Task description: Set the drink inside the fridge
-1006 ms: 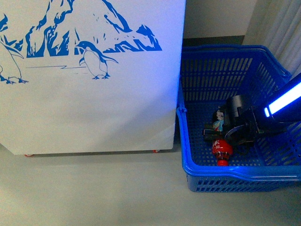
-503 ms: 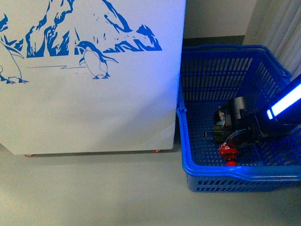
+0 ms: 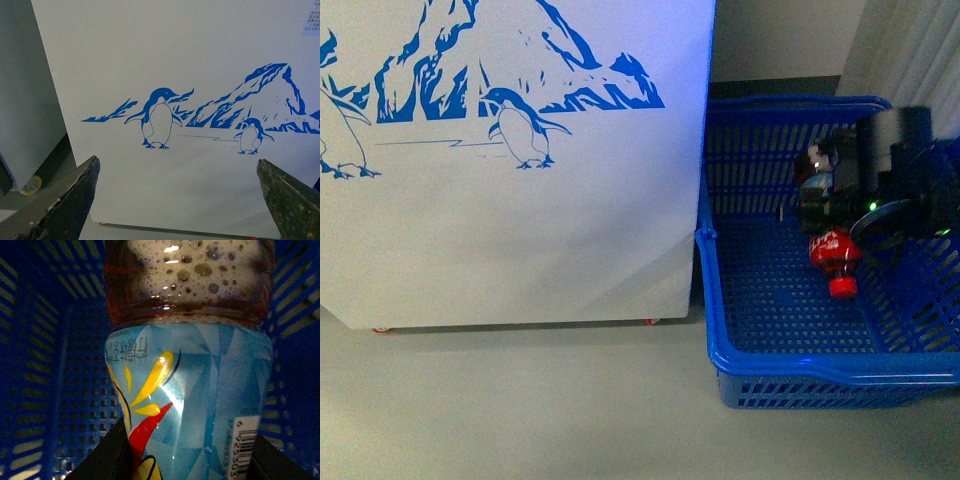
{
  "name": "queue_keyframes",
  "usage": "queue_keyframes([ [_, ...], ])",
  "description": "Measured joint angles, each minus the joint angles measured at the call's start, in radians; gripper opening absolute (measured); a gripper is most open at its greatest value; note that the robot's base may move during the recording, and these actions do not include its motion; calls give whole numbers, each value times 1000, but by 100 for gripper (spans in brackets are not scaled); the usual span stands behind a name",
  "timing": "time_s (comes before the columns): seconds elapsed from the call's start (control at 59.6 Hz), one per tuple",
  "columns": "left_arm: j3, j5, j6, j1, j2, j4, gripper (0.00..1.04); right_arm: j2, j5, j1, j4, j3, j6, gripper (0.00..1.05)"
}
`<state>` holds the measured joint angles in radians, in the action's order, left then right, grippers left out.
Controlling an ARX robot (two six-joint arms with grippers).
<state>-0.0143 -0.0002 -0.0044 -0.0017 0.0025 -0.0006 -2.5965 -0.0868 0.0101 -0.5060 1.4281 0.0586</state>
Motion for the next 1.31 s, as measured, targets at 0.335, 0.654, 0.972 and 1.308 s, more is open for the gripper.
queue_keyframes([
  [0.335, 0, 0, 0, 0, 0, 0, 97, 470, -8, -3, -87, -400, -19, 39],
  [0.654, 0, 0, 0, 0, 0, 0, 97, 850, 10, -8, -103, -640, -29, 39],
  [0.972, 0, 0, 0, 0, 0, 0, 97, 1183, 42, -7, -50, -813, -28, 39],
  [1.308, 0, 0, 0, 0, 0, 0, 97, 1546, 63, -7, 66, -947, -22, 39],
])
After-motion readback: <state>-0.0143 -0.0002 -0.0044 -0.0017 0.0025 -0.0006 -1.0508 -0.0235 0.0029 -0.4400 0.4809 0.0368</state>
